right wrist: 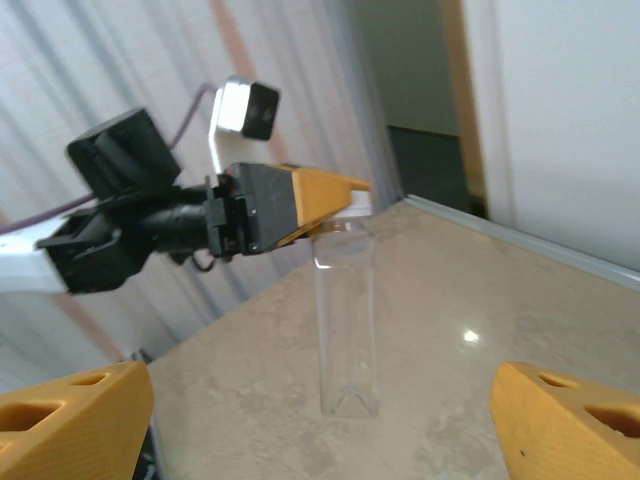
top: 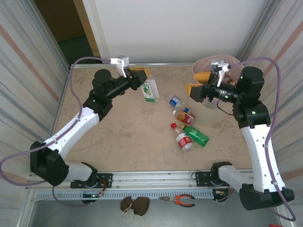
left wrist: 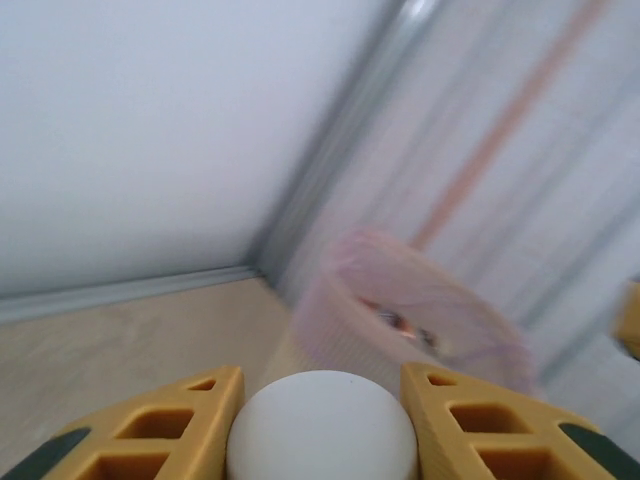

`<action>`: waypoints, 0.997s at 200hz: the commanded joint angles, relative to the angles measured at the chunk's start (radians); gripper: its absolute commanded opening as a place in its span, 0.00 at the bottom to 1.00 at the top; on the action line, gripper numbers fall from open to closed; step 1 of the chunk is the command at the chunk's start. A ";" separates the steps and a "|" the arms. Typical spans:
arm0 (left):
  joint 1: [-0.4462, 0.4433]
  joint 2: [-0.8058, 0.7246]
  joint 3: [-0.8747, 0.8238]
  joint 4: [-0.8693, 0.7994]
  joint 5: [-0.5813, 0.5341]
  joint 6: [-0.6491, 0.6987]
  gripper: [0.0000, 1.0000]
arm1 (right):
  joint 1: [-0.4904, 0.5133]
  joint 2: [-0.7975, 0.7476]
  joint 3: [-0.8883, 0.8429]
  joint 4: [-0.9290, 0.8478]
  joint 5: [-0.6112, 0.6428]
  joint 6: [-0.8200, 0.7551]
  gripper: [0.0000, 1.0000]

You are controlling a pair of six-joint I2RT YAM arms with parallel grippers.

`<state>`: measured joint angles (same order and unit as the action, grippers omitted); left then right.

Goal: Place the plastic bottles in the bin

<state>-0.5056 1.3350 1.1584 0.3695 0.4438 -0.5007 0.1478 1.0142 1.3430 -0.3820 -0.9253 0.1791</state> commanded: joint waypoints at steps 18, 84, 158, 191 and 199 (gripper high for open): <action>-0.007 -0.031 0.098 0.206 0.450 0.070 0.09 | 0.127 -0.019 -0.002 0.089 -0.041 -0.069 0.91; -0.136 -0.059 0.190 0.198 0.641 0.199 0.04 | 0.322 0.004 0.021 0.125 -0.028 -0.162 0.97; -0.206 -0.093 0.228 0.141 0.636 0.302 0.04 | 0.437 0.033 -0.020 0.146 -0.045 -0.255 0.91; -0.210 -0.104 0.228 0.139 0.616 0.316 0.03 | 0.451 0.033 -0.034 0.132 -0.067 -0.270 0.81; -0.211 -0.104 0.229 0.140 0.612 0.320 0.03 | 0.453 0.036 -0.033 0.130 -0.072 -0.271 0.78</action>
<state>-0.7052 1.2636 1.3579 0.5018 1.0729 -0.2169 0.5880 1.0485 1.3170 -0.2535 -0.9565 -0.0631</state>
